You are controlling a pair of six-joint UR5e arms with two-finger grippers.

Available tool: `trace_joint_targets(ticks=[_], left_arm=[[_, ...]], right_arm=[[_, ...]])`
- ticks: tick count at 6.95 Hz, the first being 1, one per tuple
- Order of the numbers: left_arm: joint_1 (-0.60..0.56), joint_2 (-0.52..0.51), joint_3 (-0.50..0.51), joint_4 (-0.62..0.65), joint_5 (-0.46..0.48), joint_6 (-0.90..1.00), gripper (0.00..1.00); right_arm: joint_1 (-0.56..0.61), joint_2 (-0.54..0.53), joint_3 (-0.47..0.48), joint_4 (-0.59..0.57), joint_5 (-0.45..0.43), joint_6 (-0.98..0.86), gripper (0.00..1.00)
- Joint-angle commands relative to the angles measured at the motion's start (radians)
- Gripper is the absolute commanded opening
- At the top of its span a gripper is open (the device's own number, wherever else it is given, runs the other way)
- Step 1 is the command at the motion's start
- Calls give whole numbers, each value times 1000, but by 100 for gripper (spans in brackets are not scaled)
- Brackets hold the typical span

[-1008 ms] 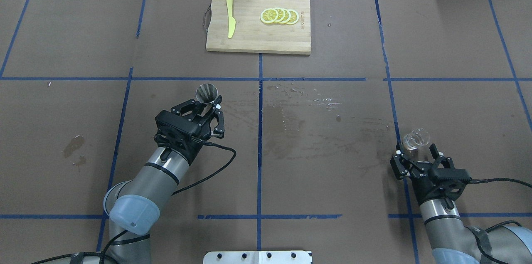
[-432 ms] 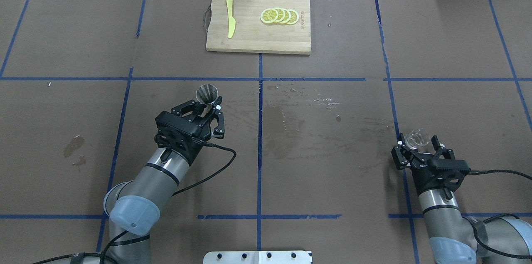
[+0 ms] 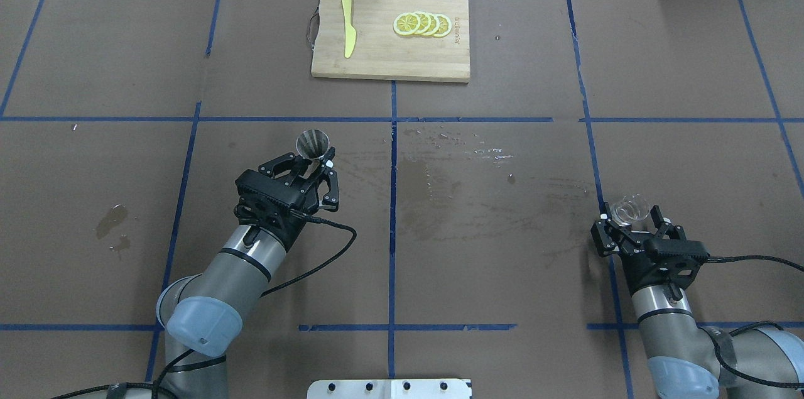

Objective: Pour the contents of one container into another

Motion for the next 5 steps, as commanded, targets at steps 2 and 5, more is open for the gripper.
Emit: trace_joint_targets(ticks=[2, 5], left_arm=[[0, 2, 2, 0, 0, 0, 0], [0, 2, 2, 0, 0, 0, 0]], right_arm=[[-1, 9, -9, 0, 13, 0, 85], [-1, 9, -9, 2, 23, 0, 36]])
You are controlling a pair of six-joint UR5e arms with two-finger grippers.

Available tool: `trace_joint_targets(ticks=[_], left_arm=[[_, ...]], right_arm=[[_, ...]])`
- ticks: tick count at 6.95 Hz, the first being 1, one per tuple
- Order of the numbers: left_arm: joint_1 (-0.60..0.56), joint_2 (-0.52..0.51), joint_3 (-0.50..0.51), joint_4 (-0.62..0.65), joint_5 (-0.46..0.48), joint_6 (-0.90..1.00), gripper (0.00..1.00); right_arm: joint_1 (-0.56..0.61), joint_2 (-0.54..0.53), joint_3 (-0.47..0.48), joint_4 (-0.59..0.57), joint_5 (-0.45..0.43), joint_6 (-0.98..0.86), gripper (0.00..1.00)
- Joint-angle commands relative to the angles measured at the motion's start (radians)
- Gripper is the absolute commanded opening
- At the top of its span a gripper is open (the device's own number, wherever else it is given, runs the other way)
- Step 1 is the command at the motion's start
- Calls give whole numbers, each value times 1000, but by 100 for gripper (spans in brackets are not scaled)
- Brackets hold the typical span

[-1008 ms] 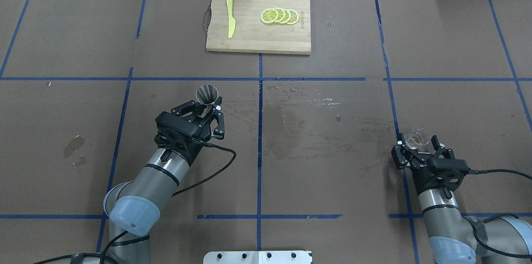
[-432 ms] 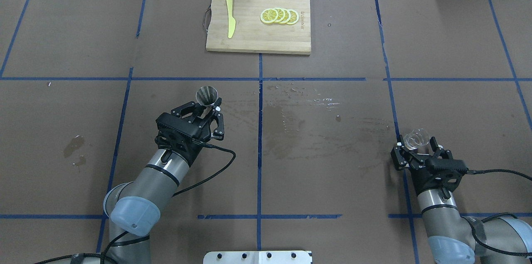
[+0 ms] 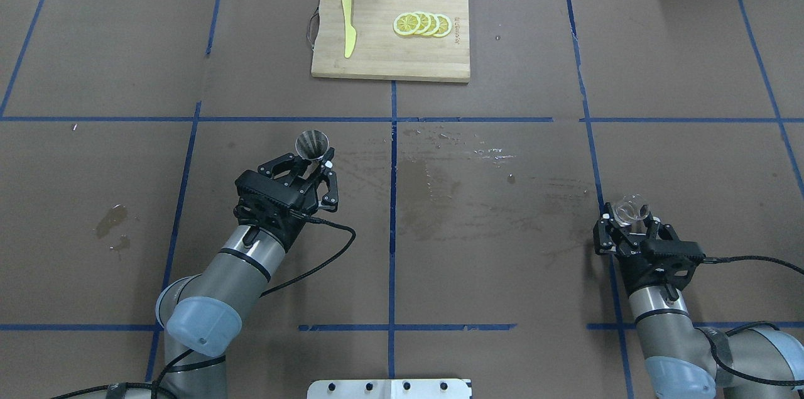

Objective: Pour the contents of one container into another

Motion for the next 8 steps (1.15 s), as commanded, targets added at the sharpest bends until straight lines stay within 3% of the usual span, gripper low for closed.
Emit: trace_joint_targets(ticks=[1, 2, 4, 5, 8], left_arm=[[0, 0, 0, 0, 0, 0, 0], [0, 0, -1, 0, 0, 2, 0], [3, 2, 0, 2, 2, 14, 0], [9, 2, 4, 0, 2, 14, 0], [28, 3, 23, -2, -3, 23, 0]], right_arm=[[2, -2, 0, 0, 9, -2, 20], [8, -2, 15, 12, 24, -21, 9], [32, 9, 90, 251, 55, -397, 2], [37, 18, 141, 256, 59, -450, 0], [38, 220, 164, 246, 58, -661, 0]])
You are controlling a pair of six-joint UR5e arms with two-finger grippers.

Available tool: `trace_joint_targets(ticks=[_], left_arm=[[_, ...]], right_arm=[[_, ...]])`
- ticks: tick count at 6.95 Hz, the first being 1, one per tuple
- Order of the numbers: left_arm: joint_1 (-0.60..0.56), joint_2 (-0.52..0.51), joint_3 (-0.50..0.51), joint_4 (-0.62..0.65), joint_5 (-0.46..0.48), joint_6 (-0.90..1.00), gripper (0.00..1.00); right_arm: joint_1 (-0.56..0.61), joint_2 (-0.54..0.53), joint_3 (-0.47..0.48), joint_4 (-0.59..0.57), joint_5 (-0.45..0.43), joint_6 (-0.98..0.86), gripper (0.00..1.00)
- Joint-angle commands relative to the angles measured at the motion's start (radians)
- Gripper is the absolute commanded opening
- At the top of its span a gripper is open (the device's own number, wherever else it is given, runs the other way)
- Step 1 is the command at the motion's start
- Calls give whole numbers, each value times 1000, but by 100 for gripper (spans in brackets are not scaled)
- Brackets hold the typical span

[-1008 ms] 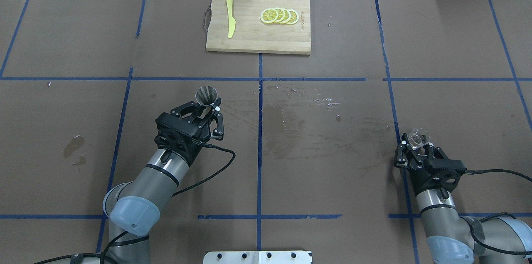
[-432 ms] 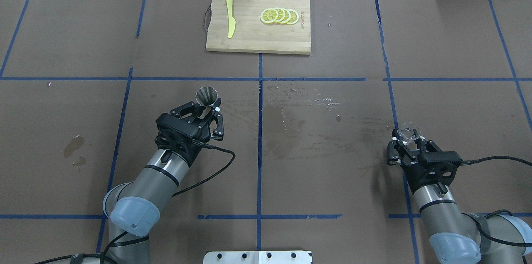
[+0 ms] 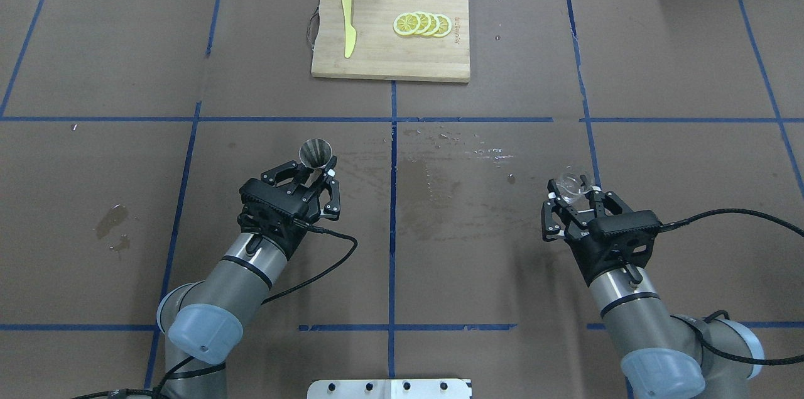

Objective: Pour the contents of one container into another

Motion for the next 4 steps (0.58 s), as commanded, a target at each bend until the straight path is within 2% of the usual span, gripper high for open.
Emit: trace_joint_targets(ticks=[1, 3, 4], left_arm=[[11, -25, 33, 0, -9, 78, 0], [2, -57, 33, 0, -40, 85, 0], [-12, -64, 46, 8, -72, 84, 0]], right_arm=[[1, 141, 6, -4, 2, -113, 0], [-2, 215, 8, -21, 8, -130, 0], [-2, 287, 9, -124, 10, -225, 0]])
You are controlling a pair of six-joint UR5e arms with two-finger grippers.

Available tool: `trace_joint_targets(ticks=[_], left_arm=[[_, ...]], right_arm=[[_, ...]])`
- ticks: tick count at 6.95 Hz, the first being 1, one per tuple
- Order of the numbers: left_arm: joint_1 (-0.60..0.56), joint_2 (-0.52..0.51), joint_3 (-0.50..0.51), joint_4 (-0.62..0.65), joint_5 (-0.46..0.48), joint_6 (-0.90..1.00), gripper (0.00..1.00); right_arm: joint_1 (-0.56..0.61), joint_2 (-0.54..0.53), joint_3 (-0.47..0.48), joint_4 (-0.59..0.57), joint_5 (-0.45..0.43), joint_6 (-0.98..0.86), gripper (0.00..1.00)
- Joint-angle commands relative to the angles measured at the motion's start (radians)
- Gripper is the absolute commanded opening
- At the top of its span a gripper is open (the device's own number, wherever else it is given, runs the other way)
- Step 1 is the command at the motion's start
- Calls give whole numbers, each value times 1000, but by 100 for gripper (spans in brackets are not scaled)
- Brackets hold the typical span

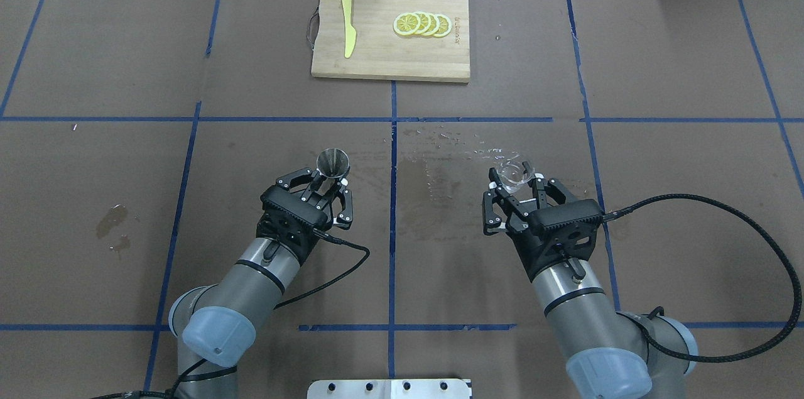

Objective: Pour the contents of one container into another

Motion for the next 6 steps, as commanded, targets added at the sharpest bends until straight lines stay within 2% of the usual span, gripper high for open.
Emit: trace_joint_targets(ticks=[1, 3, 4, 6], left_arm=[[-18, -59, 48, 6, -56, -1, 0], [-32, -106, 97, 4, -125, -3, 0], [-32, -148, 138, 3, -134, -18, 0], [-32, -174, 162, 3, -153, -50, 0]], right_arm=[[-1, 122, 8, -142, 2, -98, 0], [-1, 127, 89, -245, 4, -199, 0], [5, 127, 92, -253, 21, -207, 0], [34, 190, 106, -404, 53, -232, 0]])
